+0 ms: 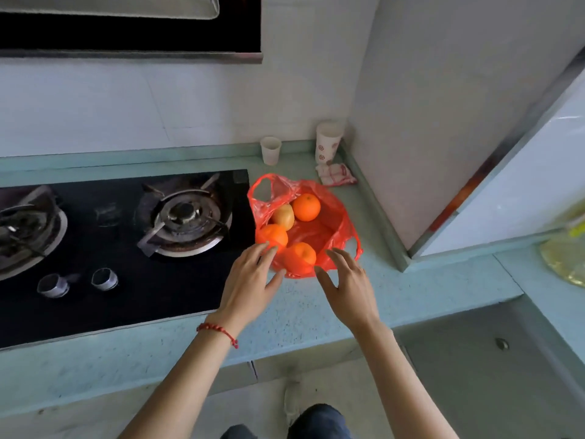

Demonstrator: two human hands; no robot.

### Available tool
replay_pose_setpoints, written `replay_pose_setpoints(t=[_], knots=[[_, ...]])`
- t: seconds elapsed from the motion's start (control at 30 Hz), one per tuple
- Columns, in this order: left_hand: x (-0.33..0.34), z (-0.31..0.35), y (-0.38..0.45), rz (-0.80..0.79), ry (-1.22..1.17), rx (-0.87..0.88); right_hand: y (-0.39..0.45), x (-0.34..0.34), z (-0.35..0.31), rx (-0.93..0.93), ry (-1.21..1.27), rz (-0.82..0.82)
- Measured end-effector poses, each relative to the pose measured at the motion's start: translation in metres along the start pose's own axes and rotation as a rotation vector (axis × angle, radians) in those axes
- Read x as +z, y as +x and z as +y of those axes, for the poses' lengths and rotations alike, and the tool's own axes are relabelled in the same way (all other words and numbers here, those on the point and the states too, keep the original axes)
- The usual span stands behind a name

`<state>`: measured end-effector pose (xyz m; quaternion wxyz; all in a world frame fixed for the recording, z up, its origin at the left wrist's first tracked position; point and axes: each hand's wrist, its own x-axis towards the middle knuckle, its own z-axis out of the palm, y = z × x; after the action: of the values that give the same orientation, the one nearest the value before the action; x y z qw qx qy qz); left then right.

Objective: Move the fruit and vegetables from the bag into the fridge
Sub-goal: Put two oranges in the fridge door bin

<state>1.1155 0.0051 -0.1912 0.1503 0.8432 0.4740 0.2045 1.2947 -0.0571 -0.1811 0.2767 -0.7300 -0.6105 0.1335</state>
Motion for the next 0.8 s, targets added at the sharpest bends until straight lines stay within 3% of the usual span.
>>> replay_pose_setpoints(t=[0.37,0.8], knots=[[0.035,-0.012,0.096,-0.021,-0.154,-0.134,0.095,0.023,0.029,0.028,0.132,-0.126],[0.061,-0.061,0.144,-0.193,-0.234,-0.302,0.129,0.051,0.045,0.167,0.182,-0.095]])
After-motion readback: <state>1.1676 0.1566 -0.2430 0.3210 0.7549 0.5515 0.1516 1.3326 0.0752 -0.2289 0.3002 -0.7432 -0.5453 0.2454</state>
